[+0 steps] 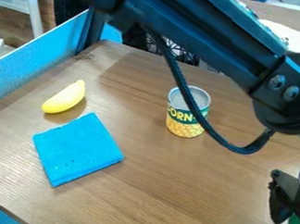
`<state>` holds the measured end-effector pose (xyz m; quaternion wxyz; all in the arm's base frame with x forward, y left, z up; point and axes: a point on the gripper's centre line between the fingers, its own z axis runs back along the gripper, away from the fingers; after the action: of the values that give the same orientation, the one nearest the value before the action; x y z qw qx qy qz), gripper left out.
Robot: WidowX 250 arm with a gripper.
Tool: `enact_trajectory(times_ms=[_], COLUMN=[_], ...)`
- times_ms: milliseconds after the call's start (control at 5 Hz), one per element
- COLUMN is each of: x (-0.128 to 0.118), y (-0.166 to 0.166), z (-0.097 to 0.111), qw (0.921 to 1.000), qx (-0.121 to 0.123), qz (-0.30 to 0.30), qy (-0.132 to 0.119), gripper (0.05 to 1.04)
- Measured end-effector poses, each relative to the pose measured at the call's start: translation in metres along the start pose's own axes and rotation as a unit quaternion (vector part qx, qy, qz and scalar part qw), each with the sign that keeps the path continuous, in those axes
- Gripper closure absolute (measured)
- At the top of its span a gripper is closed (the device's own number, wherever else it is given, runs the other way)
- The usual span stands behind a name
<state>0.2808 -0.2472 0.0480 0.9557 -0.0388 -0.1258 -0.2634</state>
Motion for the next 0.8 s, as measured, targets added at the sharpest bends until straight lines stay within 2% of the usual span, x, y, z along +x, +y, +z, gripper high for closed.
enact_trajectory(times_ms=[200, 400, 600, 800], x=[-0.009, -0.014, -0.016, -0.013], y=[0.004, 0.004, 0.003, -0.003], z=[-0.001, 0.011, 0.011, 0.017], qw=[0.9999, 0.9995, 0.9986, 0.9975], qx=[0.007, 0.002, -0.004, -0.021], qz=[0.008, 0.031, 0.053, 0.068], qy=[0.007, -0.002, 0.004, -0.002], gripper=[0.088, 0.087, 0.087, 0.087])
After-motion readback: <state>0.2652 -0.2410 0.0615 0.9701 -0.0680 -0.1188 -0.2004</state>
